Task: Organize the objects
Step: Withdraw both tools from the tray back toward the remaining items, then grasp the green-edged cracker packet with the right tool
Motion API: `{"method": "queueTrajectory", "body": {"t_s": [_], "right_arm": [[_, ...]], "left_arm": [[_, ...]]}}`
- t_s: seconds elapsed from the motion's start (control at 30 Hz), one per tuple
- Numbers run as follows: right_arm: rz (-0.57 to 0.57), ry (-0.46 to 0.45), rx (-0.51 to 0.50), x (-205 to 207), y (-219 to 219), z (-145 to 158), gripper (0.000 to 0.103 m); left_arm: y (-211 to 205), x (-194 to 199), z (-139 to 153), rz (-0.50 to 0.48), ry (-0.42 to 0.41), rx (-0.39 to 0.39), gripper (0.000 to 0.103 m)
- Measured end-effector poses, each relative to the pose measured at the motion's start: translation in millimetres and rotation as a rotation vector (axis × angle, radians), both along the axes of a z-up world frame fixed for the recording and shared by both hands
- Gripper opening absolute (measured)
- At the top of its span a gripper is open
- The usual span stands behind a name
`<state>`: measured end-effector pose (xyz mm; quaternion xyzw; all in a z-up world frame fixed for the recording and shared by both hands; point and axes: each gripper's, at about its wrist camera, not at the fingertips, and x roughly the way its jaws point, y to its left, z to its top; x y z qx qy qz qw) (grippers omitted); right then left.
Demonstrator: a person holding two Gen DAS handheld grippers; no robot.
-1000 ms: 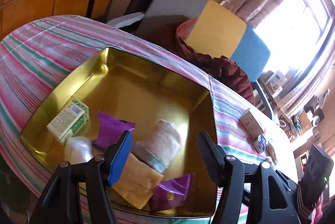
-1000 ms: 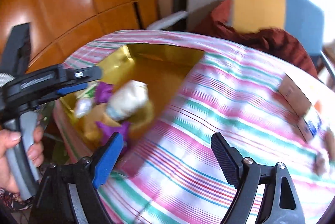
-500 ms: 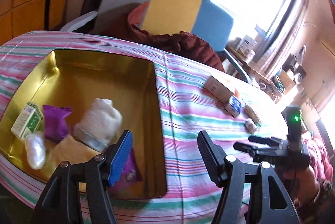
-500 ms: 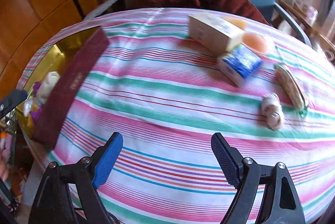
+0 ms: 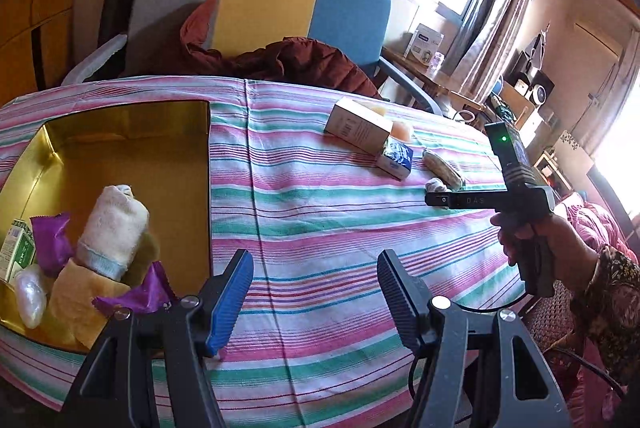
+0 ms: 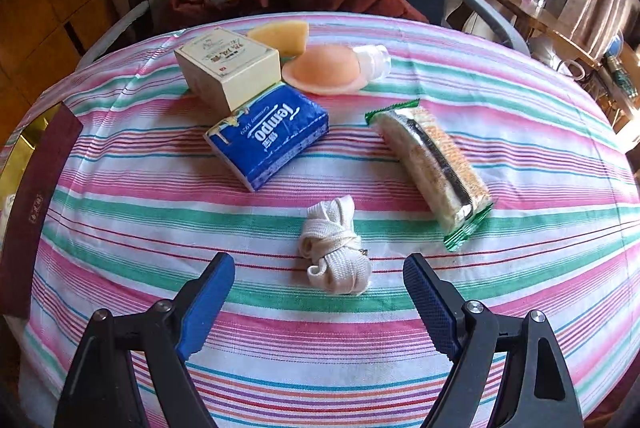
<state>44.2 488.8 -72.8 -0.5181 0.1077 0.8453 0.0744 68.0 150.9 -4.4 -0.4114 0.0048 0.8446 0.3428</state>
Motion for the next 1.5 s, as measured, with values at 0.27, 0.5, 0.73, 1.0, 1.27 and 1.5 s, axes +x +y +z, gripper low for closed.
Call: {"method": "queueTrajectory", "body": {"t_s": [0.27, 0.5, 0.73, 1.0, 1.27, 1.5], "right_arm": [[-0.059, 0.201, 0.021, 12.2, 29.5, 39.8, 0.087], [-0.164, 0.139, 0.22, -8.1, 92.0, 24.6, 0.089], [-0.104, 0.114, 0.146, -34.9, 98.0, -3.1, 0.09], [-0.104, 0.058, 0.047, -37.4, 93.5, -15.9, 0.05], [-0.167, -0.015, 0.03, -23.5, 93.2, -11.4, 0.045], [-0.262, -0.079, 0.09, -10.0, 112.4, -14.2, 0.045]], "left_arm": [[9.5, -0.9, -9.3, -0.011, -0.025, -0.025, 0.065], [27.3, 5.5, -18.3, -0.051, -0.05, -0.058, 0.065], [52.0, 12.9, -25.9, -0.111, -0.065, -0.091, 0.065], [85.1, 9.8, -31.8, -0.164, -0.08, -0.109, 0.065], [118.1, -6.2, -30.8, -0.175, -0.087, -0.118, 0.065], [163.7, -13.0, -35.9, -0.223, -0.092, -0.138, 0.065]]}}
